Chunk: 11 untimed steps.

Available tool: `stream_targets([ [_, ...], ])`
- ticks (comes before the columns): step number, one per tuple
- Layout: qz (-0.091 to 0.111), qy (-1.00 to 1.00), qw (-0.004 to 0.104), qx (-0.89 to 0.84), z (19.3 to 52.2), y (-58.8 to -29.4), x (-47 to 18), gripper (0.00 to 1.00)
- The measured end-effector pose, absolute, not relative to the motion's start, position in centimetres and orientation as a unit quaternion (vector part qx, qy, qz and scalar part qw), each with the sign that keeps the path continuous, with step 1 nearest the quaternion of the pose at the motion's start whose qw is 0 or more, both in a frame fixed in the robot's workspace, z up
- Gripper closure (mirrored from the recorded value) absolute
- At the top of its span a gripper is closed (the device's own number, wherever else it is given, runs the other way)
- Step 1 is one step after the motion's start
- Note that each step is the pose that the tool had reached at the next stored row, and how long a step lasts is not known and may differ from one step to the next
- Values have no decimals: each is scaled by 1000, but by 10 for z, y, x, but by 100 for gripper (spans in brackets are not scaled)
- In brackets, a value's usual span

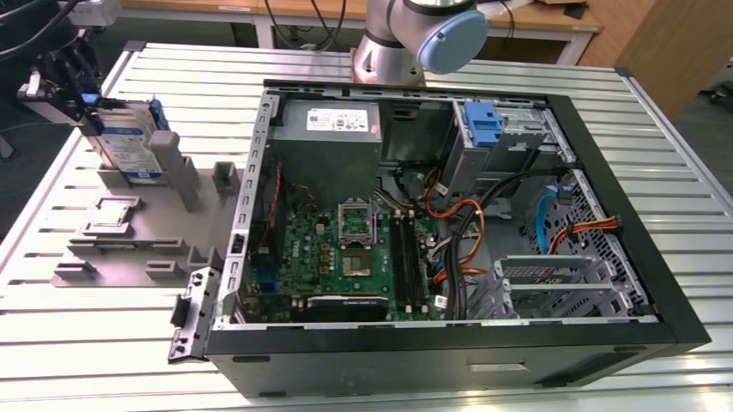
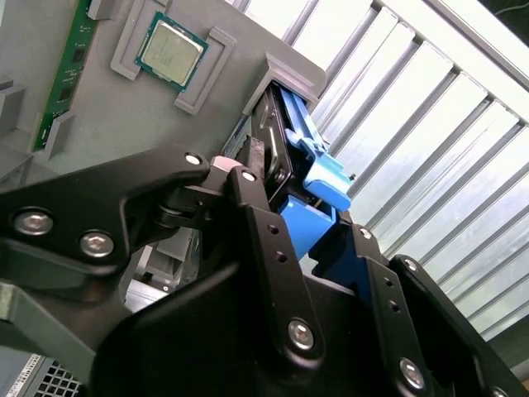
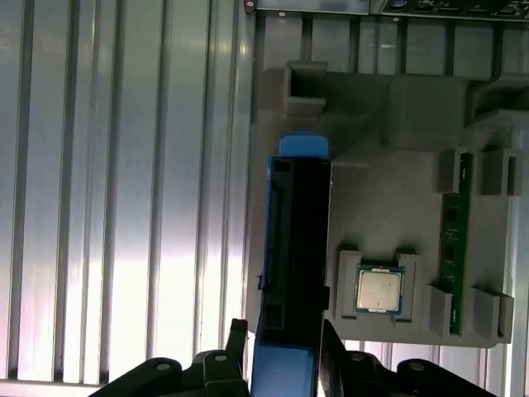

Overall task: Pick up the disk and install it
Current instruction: 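Pick up the disk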

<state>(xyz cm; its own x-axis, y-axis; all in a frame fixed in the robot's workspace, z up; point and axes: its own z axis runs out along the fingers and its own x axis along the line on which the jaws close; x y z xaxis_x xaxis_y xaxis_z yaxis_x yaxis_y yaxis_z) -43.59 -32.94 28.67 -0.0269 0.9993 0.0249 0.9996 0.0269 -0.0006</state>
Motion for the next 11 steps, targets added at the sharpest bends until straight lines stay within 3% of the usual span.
stream_targets([
  [5,-8,-716,9,-697,287,-329,-436,56],
  [6,-8,-717,9,-697,287,-329,-436,62],
  [11,-8,-717,9,-697,287,-329,-436,62],
])
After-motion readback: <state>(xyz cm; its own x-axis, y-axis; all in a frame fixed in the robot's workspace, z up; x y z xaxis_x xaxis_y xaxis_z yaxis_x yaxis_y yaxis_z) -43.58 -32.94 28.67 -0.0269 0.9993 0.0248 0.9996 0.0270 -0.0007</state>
